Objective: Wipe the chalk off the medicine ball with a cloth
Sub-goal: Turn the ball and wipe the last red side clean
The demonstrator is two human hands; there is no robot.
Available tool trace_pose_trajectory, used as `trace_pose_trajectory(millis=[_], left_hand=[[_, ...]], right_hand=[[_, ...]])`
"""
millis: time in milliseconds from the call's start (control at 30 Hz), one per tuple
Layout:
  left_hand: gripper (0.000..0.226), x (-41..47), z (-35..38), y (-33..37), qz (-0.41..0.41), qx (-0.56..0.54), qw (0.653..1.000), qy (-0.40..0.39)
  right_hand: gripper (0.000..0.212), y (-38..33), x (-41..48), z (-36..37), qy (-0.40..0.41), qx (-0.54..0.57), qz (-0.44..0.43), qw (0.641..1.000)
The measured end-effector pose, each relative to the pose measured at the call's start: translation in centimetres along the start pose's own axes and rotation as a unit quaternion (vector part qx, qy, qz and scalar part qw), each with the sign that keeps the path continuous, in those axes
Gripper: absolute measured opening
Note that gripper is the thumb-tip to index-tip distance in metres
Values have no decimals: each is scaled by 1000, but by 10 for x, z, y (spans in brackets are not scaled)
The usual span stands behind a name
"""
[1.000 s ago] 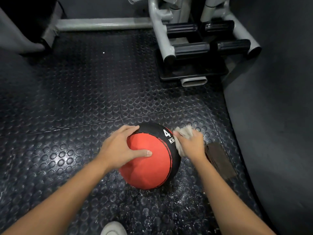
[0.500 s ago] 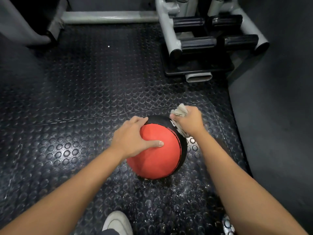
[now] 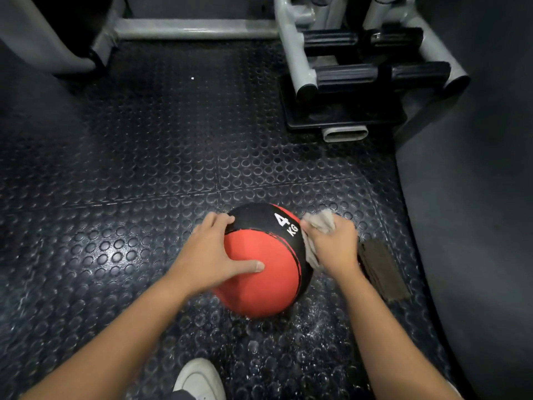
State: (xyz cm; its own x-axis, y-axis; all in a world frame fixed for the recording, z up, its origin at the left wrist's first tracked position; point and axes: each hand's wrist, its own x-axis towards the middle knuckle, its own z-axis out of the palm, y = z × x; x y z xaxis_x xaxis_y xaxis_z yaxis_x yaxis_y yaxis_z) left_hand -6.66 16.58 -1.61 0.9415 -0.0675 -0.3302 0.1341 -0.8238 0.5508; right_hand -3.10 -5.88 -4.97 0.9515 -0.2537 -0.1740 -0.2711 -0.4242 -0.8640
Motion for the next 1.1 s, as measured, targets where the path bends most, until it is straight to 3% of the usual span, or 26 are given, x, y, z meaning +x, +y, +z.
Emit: trace_pose_trajectory(millis=[100,167,300,433,567,667,733,800,900,1000,1100], left_hand=[[104,5,-6,-8,-28,-28,999,5],[103,8,-8,-11,-34,-40,999,8],[105,18,-12,-7,-29,-47,998,7],[107,23,-11,2,-4,-25,1000,-6],[111,23,-4,6,32,15,999,-19],[112,24,-5,4,23,11,1000,-16],[112,23,-6,3,18,11,1000,-12],[111,23,-6,5,16,11,1000,-11],[110,22,-7,8,7,2,1000,-6],[111,25,-8,13,8,5,1000,-10],[112,26,-8,14,11,4,1000,-11]], right_hand=[[39,-27,26,16,-63,-56,-60,995],[46,-30,36,24,-67,-66,-54,994],[42,-2,32,15,-8,-9,35,999],[51,32,-16,-1,60,5,55,997],[46,43,-19,0,77,43,66,994],[38,12,1,7,56,18,-10,998],[44,-18,11,17,5,-48,-111,993],[48,-36,16,23,-28,-64,-151,986],[36,-25,10,16,-8,-34,-102,994],[43,14,-12,-7,34,-27,-16,999],[32,55,-30,-25,-2,-35,74,997]])
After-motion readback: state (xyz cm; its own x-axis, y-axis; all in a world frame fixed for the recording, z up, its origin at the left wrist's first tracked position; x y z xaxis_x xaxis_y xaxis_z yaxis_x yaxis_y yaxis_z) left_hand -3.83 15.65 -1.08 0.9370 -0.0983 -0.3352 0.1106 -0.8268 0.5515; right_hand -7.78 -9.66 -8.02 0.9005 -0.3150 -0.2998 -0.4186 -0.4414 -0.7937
